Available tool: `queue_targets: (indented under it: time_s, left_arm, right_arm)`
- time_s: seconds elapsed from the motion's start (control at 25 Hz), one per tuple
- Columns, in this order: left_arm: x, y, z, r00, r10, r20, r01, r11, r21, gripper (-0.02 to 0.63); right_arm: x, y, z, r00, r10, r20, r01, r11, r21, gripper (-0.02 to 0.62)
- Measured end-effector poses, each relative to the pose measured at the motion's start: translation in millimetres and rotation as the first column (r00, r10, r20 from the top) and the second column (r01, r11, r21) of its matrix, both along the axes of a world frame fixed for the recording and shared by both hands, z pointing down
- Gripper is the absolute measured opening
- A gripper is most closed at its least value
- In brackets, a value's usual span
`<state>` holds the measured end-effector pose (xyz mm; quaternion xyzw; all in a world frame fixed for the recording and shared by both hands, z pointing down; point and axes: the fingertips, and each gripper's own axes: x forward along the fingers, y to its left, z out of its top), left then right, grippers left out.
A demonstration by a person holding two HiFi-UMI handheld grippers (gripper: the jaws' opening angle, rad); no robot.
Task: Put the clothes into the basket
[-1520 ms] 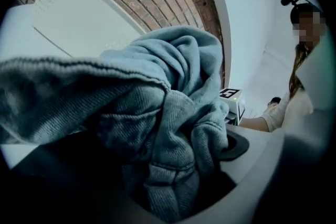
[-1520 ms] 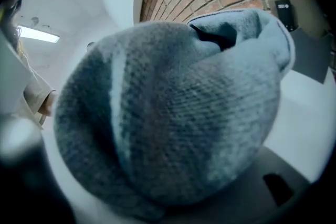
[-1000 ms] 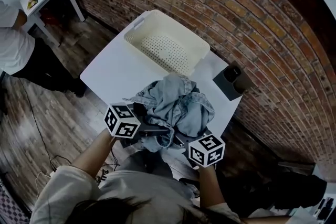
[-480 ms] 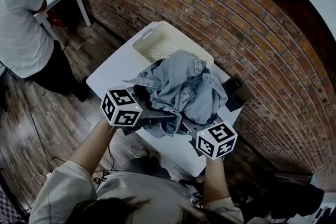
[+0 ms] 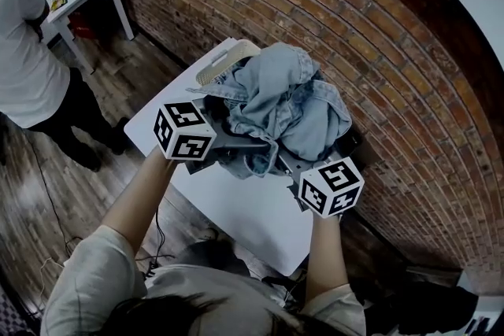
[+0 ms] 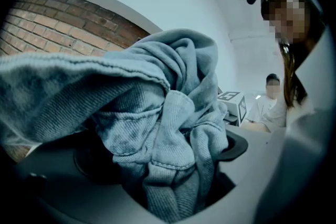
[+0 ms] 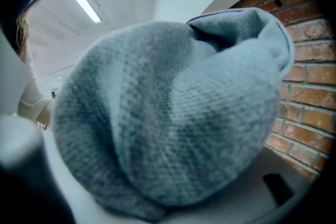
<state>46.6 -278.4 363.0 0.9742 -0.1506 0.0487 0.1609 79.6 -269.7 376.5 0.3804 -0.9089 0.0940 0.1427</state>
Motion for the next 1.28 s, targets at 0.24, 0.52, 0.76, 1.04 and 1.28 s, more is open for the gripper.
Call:
queue_targets:
  time_s: [0.24, 0.52, 0.76, 1.04, 1.28]
  left_arm:
    - [1.5, -46.7, -10.6, 1.000, 0.007, 0.000, -0.007, 0.997, 0.075, 0.508]
    - [4.1, -89.7, 6.4, 1.000, 0.014, 0.004, -0.015, 0.994, 0.111, 0.508]
    - [9.0, -116.2, 58.8, 0.997, 0.017, 0.069, -0.018, 1.000, 0.010, 0.508]
    - [6.9, -138.0, 97.2, 0.983, -0.029, 0.182, 0.049, 0.993, -0.107, 0.515]
    - [-7.3, -154.9, 120.7, 0.960, -0.133, 0.248, 0.188, 0.959, -0.213, 0.523]
  right_arm:
    - [1.4, -47.2, -9.7, 1.000, 0.015, -0.008, -0.014, 0.997, 0.075, 0.285]
    - [4.7, -89.7, 8.7, 0.998, 0.046, -0.035, -0.042, 0.993, 0.108, 0.285]
    - [10.6, -113.2, 61.3, 0.995, 0.089, -0.042, -0.089, 0.996, -0.005, 0.285]
    - [23.3, -126.4, 105.5, 0.982, 0.188, -0.005, -0.184, 0.957, -0.223, 0.319]
    - [41.5, -127.5, 132.3, 0.960, 0.281, 0.004, -0.257, 0.881, -0.398, 0.386]
